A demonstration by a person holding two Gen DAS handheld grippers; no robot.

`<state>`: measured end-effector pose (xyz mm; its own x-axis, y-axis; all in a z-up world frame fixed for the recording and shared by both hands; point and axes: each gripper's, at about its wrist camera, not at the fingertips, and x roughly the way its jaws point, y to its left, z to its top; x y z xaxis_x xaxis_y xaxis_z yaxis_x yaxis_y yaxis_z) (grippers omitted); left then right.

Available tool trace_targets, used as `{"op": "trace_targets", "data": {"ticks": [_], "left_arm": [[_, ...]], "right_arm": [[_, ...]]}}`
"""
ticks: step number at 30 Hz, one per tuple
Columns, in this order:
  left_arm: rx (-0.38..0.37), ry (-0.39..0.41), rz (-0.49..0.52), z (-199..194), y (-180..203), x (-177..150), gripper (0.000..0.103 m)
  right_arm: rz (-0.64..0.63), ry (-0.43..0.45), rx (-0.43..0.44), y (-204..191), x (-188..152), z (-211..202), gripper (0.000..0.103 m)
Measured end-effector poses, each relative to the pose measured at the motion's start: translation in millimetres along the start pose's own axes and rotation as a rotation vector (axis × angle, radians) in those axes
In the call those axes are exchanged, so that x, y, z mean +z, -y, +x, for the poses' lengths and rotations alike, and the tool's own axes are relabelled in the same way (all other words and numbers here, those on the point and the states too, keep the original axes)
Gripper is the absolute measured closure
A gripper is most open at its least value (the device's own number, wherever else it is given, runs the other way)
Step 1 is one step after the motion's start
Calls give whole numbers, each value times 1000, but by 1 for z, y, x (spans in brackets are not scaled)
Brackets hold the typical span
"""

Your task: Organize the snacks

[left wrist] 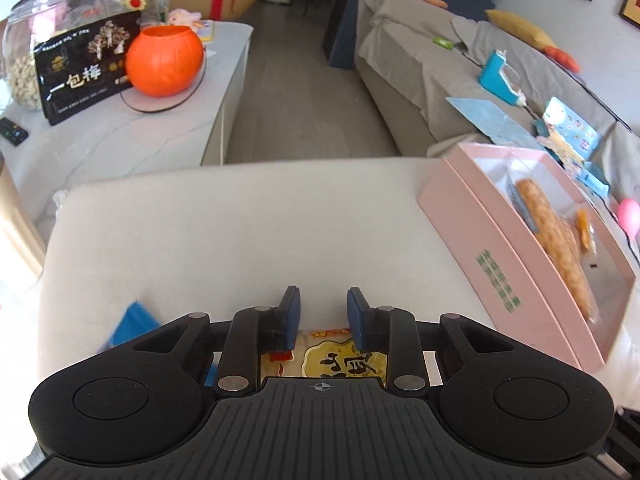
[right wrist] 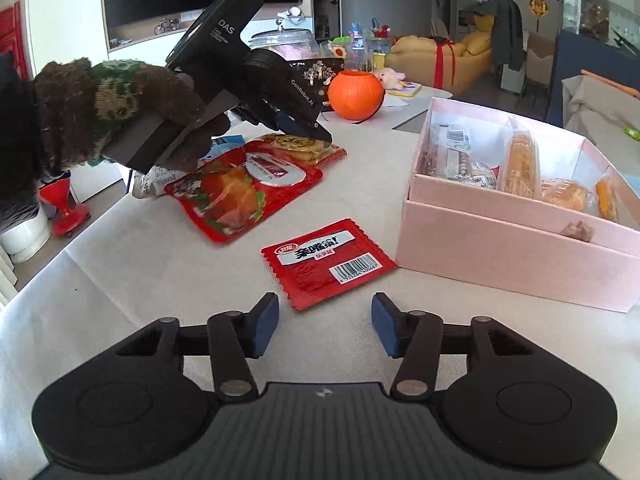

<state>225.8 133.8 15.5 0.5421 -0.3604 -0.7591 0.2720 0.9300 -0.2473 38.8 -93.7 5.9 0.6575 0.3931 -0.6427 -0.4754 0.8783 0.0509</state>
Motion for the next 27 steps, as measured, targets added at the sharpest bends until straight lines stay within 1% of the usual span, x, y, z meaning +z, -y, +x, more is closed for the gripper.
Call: {"op": "trace_targets", "data": {"ticks": [3,5,6,8,9,10,11,12,14,17,18,20,21,22,24,27], "left_arm": [[-57,-5,-37,-20,4,-24,74],[-72,46,-73,-41,5,-38,74],[-61,85,-87,-56,6,-47,74],[10,142,-93,-83,9,-64,74],[62,161,-81,-97,13,-74,74],[95,169,-69,-106,16,-84,74],[124,175,-61,-113,19,-93,74],[152,182,-57,-121,23,-103,74],[207,189,-50,-130,29,-118,74],[306,180,-45,-137,40,-134,74],[325,174,-42,-138,44,-137,74],[344,171,-32,-140,52,-142,74],[344,173,-24,-142,57,-145,74],[340,170,-10,-142,64,-148,73],[339,159,33,-139,77,-152,72],[336,143,104,-130,98,-157,71]], "right_arm": [[12,1,28,3,2,1,39],[21,2,35,5,2,1,39],[21,2,34,5,2,1,39],[6,-3,18,1,3,2,39],[-8,-8,-3,-2,3,3,37],[-19,-15,-28,-6,6,7,35],[-21,-19,-50,-9,9,9,30],[-10,-23,-65,-10,13,13,29],[48,-40,-84,-13,22,23,29],[168,-47,-130,-12,38,43,19],[190,-54,-153,-14,42,51,15],[195,-65,-205,-22,47,61,14],[170,-74,-228,-27,48,65,15],[137,-67,-226,-31,47,64,18],[84,-60,-181,-33,44,58,41],[44,-82,-150,-29,35,40,45]]}}
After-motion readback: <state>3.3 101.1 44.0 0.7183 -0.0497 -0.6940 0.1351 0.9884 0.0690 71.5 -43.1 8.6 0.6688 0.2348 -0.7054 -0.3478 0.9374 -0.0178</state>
